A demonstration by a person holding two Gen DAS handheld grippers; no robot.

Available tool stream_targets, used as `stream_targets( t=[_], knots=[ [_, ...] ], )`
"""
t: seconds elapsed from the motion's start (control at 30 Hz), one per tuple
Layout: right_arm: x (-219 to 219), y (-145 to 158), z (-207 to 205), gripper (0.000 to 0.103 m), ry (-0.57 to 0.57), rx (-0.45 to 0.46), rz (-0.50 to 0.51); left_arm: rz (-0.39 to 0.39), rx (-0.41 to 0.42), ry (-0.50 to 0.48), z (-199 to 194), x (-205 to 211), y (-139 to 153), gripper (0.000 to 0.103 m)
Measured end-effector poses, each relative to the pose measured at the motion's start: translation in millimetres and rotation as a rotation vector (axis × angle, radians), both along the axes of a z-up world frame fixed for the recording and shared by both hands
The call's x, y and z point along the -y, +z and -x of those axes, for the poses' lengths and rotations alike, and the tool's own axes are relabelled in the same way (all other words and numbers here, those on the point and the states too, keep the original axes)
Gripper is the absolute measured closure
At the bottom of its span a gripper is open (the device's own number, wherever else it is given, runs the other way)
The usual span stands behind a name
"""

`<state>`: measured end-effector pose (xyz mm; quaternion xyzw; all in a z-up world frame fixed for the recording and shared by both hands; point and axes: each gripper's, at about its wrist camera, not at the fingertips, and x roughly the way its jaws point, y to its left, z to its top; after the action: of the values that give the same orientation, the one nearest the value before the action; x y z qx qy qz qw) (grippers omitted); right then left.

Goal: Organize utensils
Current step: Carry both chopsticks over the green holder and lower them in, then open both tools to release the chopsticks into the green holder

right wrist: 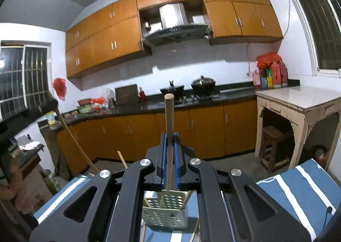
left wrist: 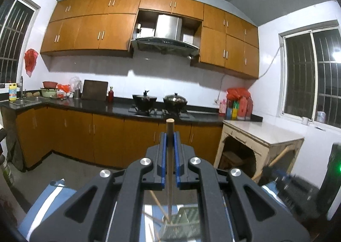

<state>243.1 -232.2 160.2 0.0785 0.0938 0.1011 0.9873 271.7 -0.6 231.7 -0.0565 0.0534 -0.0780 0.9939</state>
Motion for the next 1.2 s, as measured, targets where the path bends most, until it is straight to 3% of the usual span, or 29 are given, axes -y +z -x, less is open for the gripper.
stream_targets(
  t=[0.3, 0.87, 0.97, 1.03, 1.13, 1.2],
  knots=[
    [-2, -28, -28, 0.096, 0.039, -0.111, -0.016, 0.022, 0.008, 0.037, -47, 29, -24, 0.095],
    [-13, -41, -47, 0.095, 0.073, -0.210, -0.008, 0.020, -0.161, -0.002, -81, 28, -67, 0.095],
    [-14, -43, -49, 0.093, 0.067, -0.231, -0.006, 0.022, -0.198, 0.003, -83, 23, -72, 0.087],
    [-13, -42, -46, 0.090, 0.057, -0.227, -0.008, 0.019, -0.204, 0.017, -80, 19, -71, 0.075],
    [-11, -37, -38, 0.077, 0.046, -0.202, -0.016, 0.021, -0.193, 0.031, -69, 8, -66, 0.070],
    [-10, -30, -30, 0.074, 0.040, -0.176, -0.015, 0.026, -0.190, 0.036, -62, 3, -62, 0.068]
  ],
)
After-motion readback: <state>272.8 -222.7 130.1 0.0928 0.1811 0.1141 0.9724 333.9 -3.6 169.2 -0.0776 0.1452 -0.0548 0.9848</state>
